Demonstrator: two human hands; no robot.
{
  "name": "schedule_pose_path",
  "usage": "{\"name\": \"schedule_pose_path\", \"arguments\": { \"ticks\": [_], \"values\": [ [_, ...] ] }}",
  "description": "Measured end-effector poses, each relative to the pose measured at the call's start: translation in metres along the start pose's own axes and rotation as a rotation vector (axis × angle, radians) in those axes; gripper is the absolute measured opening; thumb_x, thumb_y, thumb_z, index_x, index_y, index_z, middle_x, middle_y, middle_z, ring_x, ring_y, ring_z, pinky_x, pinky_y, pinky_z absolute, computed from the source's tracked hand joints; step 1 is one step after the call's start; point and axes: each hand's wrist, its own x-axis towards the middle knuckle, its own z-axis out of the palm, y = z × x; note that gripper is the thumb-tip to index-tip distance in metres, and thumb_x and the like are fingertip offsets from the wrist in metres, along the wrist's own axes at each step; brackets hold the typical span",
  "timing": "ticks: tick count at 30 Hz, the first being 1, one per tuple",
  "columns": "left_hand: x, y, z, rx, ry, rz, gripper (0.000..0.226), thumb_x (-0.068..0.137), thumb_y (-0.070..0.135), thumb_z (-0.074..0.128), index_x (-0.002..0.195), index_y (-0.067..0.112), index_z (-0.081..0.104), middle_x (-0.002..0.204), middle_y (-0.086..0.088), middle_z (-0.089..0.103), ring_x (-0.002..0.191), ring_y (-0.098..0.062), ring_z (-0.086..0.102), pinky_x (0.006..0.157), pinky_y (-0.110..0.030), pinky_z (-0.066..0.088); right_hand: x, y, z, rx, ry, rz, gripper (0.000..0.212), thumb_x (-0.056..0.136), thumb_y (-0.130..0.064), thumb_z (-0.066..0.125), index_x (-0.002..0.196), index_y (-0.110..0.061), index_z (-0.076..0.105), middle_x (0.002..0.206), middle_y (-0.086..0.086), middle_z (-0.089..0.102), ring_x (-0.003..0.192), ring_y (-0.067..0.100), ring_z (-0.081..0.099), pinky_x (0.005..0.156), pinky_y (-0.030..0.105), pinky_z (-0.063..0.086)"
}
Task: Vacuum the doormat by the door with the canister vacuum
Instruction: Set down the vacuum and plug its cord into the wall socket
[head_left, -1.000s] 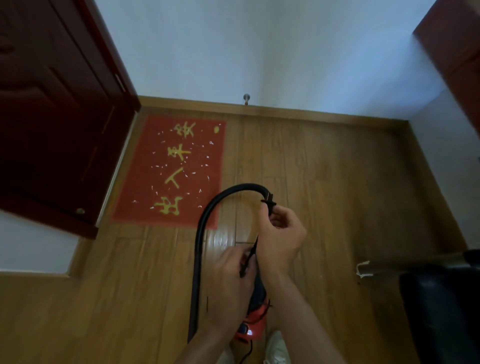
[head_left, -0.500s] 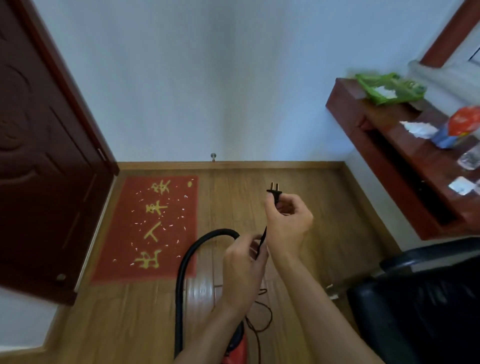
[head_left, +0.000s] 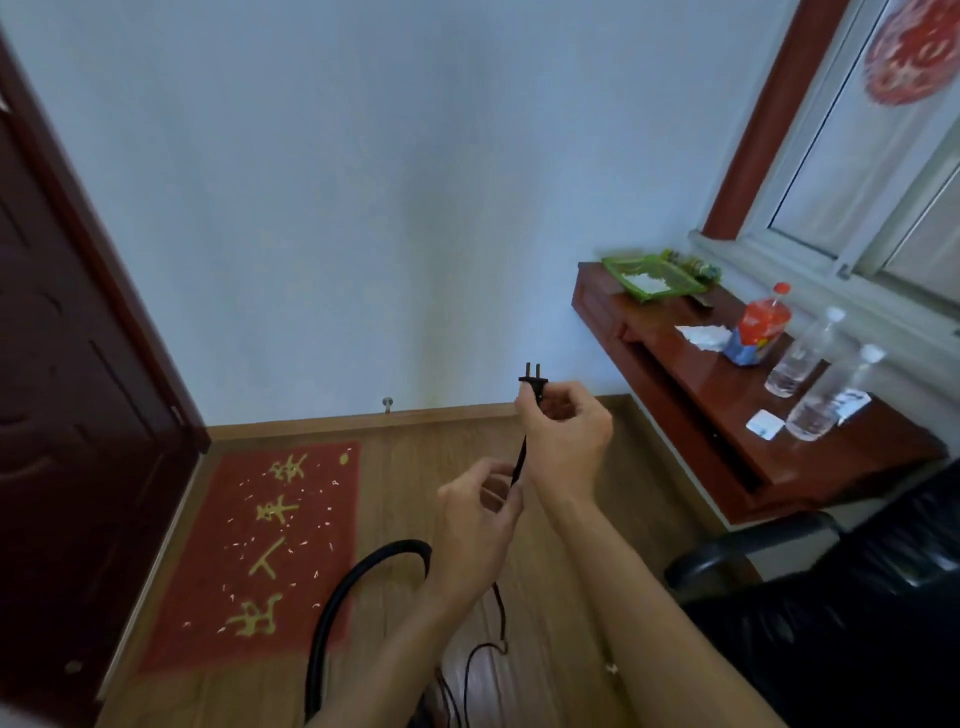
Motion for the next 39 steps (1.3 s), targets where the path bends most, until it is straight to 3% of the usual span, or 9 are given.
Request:
{"name": "schedule_pose_path", "arguments": {
  "ticks": [10, 16, 19, 23, 29, 34, 39],
  "values": [
    [-0.016, 0.097, 0.066, 0.008, -0.031, 0.083, 0.013, 0.087, 0.028, 0.073, 0.096, 0.019, 0.073, 0.079, 0.011, 0.070, 0.072, -0.007, 0.066, 0.062, -0.020, 0.055, 0.032, -0.058, -0.120, 0.019, 0.071, -0.039, 0.017, 0.082, -0.021, 0.075, 0.071, -0.011, 0.067, 0.065, 0.001, 0.066, 0.059, 0.016, 0.060, 0.061, 0.036, 0.055],
    [-0.025, 0.155, 0.094, -0.044, -0.143, 0.155, 0.007, 0.089, 0.020, 0.071, 0.093, 0.026, 0.069, 0.081, 0.012, 0.070, 0.075, -0.007, 0.067, 0.067, -0.020, 0.057, 0.046, -0.094, -0.185, -0.012, 0.159, -0.147, 0.019, 0.083, -0.016, 0.075, 0.071, -0.005, 0.066, 0.063, 0.003, 0.064, 0.054, 0.003, 0.051, 0.053, 0.020, 0.044],
    [-0.034, 0.181, 0.107, -0.090, -0.209, 0.167, 0.007, 0.091, 0.017, 0.068, 0.095, 0.024, 0.069, 0.082, 0.010, 0.071, 0.076, -0.008, 0.068, 0.068, -0.017, 0.057, 0.049, -0.106, -0.213, -0.062, 0.204, -0.196, 0.019, 0.084, -0.017, 0.075, 0.070, -0.008, 0.066, 0.060, -0.005, 0.060, 0.054, 0.002, 0.051, 0.054, 0.015, 0.041],
    [-0.042, 0.202, 0.121, -0.131, -0.263, 0.217, 0.010, 0.091, 0.016, 0.068, 0.098, 0.024, 0.070, 0.080, 0.009, 0.071, 0.072, -0.010, 0.069, 0.068, -0.023, 0.059, 0.049, -0.117, -0.244, -0.125, 0.266, -0.237, 0.020, 0.085, -0.021, 0.074, 0.071, -0.010, 0.066, 0.061, -0.005, 0.061, 0.057, 0.007, 0.054, 0.057, 0.022, 0.044],
    [-0.056, 0.231, 0.123, -0.199, -0.349, 0.284, 0.017, 0.091, 0.009, 0.068, 0.093, 0.026, 0.067, 0.074, 0.002, 0.070, 0.059, -0.011, 0.067, 0.059, -0.023, 0.057, 0.035, -0.141, -0.272, -0.187, 0.390, -0.264, 0.022, 0.083, -0.018, 0.075, 0.067, -0.009, 0.064, 0.056, -0.007, 0.058, 0.051, 0.004, 0.049, 0.053, 0.018, 0.040],
    [-0.066, 0.238, 0.104, -0.246, -0.411, 0.340, 0.009, 0.090, 0.007, 0.068, 0.093, 0.016, 0.068, 0.072, 0.002, 0.068, 0.057, -0.008, 0.067, 0.056, -0.018, 0.054, 0.012, -0.157, -0.275, -0.288, 0.476, -0.262, 0.019, 0.085, -0.026, 0.073, 0.073, -0.014, 0.066, 0.063, -0.004, 0.063, 0.060, 0.010, 0.059, 0.062, 0.039, 0.054],
    [-0.077, 0.228, 0.071, -0.310, -0.477, 0.356, 0.007, 0.090, 0.006, 0.069, 0.096, 0.009, 0.071, 0.072, 0.001, 0.069, 0.060, -0.012, 0.068, 0.057, -0.020, 0.055, -0.023, -0.167, -0.258, -0.419, 0.479, -0.303, 0.015, 0.086, -0.029, 0.073, 0.079, -0.018, 0.066, 0.069, -0.009, 0.063, 0.064, 0.007, 0.060, 0.063, 0.034, 0.055]
  ]
}}
